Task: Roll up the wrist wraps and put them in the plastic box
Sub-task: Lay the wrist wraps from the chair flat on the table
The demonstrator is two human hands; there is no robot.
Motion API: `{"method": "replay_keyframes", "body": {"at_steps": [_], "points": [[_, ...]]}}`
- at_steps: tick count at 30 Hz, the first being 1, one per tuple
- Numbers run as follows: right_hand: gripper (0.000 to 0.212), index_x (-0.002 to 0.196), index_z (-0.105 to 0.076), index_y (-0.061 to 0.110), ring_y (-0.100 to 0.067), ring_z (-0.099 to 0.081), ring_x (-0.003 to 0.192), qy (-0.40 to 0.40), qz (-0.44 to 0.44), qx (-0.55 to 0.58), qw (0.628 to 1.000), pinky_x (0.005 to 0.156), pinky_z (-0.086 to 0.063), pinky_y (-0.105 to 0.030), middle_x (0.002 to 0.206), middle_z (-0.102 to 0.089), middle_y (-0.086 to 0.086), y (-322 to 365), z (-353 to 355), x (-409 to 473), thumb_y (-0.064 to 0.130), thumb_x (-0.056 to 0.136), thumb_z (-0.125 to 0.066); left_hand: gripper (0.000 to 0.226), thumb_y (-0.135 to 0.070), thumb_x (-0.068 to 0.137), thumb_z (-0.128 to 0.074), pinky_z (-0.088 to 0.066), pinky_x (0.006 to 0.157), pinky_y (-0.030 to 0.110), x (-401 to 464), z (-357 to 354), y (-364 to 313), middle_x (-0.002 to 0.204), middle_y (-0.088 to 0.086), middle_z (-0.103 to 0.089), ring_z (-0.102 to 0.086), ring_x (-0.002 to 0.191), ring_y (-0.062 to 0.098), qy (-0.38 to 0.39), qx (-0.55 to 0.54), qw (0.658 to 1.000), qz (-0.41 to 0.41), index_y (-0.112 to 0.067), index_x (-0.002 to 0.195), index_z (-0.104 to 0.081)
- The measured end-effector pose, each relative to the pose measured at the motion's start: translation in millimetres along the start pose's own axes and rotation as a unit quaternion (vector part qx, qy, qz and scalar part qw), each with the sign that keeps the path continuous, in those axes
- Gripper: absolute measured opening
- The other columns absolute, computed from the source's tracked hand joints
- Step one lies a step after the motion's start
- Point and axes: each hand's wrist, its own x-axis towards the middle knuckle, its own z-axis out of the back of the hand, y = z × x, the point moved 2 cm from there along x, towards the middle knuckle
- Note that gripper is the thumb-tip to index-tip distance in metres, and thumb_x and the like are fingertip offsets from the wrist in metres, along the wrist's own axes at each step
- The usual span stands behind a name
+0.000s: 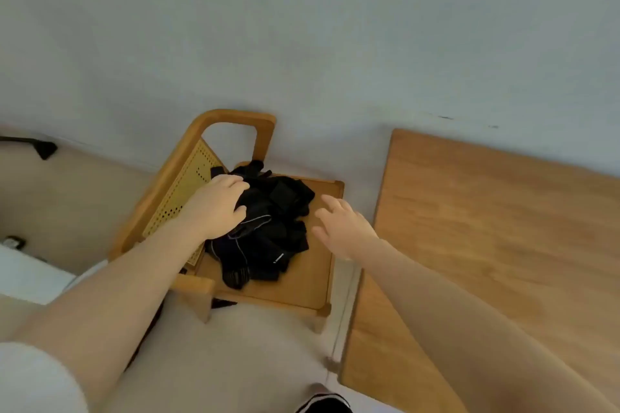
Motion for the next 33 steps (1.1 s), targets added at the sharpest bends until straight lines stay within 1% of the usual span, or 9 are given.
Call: {"method": "replay_keyframes", "body": {"at_steps": [3, 8, 12, 16, 21, 23, 28, 31, 33], "points": [[0.045, 0.142, -0.038, 0.012, -0.026, -0.008, 0.146, 0.035, -0.025, 0.009, 0.999, 0.111, -0.028, -0.043, 0.159, -0.009, -0.007, 4, -14, 31, 0.033, 0.102, -0.033, 0.050, -0.024, 0.097, -0.046, -0.023, 0.113, 0.034, 22, -9, 24, 0.151, 0.005, -0.032, -0.022, 0.141, 0.022, -0.011, -0.020, 1.000, 0.020, -0.010, 0.144, -0.036], [0.043, 0.140, -0.039, 0.011, -0.029, -0.012, 0.144, 0.088, -0.053, 0.030, 0.994, 0.112, -0.029, -0.043, 0.158, -0.014, -0.009, -6, -39, 93, 0.031, 0.103, -0.032, 0.048, -0.023, 0.097, -0.046, -0.028, 0.112, 0.035, 71, -28, 52, 0.148, 0.005, -0.037, -0.025, 0.140, 0.021, 0.038, -0.028, 0.999, 0.017, -0.010, 0.142, -0.038], [0.039, 0.136, -0.045, 0.008, -0.031, -0.018, 0.141, 0.147, -0.060, 0.054, 0.986, 0.111, -0.026, -0.042, 0.149, -0.030, -0.013, -3, -52, 143, 0.025, 0.104, -0.030, 0.047, -0.021, 0.096, -0.048, -0.027, 0.111, 0.035, 105, -42, 81, 0.146, 0.006, -0.040, -0.028, 0.139, 0.022, 0.054, -0.056, 0.996, 0.040, -0.010, 0.142, -0.039], [0.040, 0.137, -0.043, 0.009, -0.029, -0.030, 0.134, 0.139, -0.078, 0.111, 0.981, 0.107, -0.034, -0.039, 0.145, -0.032, -0.010, 5, -80, 188, 0.027, 0.103, -0.034, 0.046, -0.019, 0.097, -0.048, -0.026, 0.111, 0.033, 136, -67, 113, 0.146, 0.008, -0.040, -0.031, 0.137, 0.022, 0.065, -0.094, 0.990, 0.088, -0.009, 0.142, -0.040], [0.039, 0.140, -0.039, 0.013, -0.029, -0.030, 0.133, 0.140, -0.065, 0.124, 0.980, 0.106, -0.036, -0.042, 0.147, -0.031, -0.007, 23, -128, 239, 0.025, 0.104, -0.033, 0.048, -0.019, 0.097, -0.049, -0.031, 0.108, 0.036, 167, -109, 149, 0.148, 0.009, -0.038, -0.035, 0.135, 0.025, 0.067, -0.134, 0.981, 0.120, -0.009, 0.143, -0.037], [0.041, 0.145, -0.034, 0.016, -0.029, -0.026, 0.137, 0.133, -0.051, 0.116, 0.983, 0.107, -0.035, -0.043, 0.153, -0.025, -0.005, 31, -145, 259, 0.023, 0.104, -0.031, 0.049, -0.019, 0.097, -0.049, -0.032, 0.107, 0.034, 174, -126, 161, 0.148, 0.008, -0.037, -0.036, 0.134, 0.025, 0.067, -0.148, 0.980, 0.117, -0.009, 0.143, -0.037], [0.054, 0.152, -0.014, 0.022, -0.026, -0.007, 0.147, 0.100, -0.033, 0.050, 0.993, 0.114, -0.028, -0.044, 0.160, -0.006, -0.003, 51, -177, 310, 0.016, 0.103, -0.036, 0.047, -0.016, 0.096, -0.050, -0.028, 0.108, 0.027, 182, -159, 187, 0.146, 0.008, -0.039, -0.036, 0.134, 0.022, 0.066, -0.167, 0.981, 0.079, -0.009, 0.141, -0.039], [0.075, 0.153, -0.003, 0.024, -0.027, 0.001, 0.147, 0.096, -0.014, -0.041, 0.994, 0.118, -0.012, -0.042, 0.161, 0.001, -0.004, 62, -193, 335, 0.013, 0.096, -0.051, 0.046, -0.018, 0.096, -0.050, -0.030, 0.107, 0.027, 184, -173, 198, 0.146, 0.005, -0.039, -0.037, 0.133, 0.020, 0.070, -0.181, 0.980, 0.050, -0.010, 0.141, -0.040], [0.085, 0.152, 0.002, 0.023, -0.029, 0.001, 0.147, 0.090, -0.011, -0.104, 0.990, 0.118, -0.003, -0.044, 0.160, -0.002, -0.006, 68, -200, 341, 0.016, 0.092, -0.058, 0.046, -0.018, 0.096, -0.050, -0.033, 0.106, 0.028, 183, -179, 203, 0.146, 0.004, -0.039, -0.039, 0.132, 0.019, 0.077, -0.188, 0.979, 0.031, -0.011, 0.140, -0.040]]}}
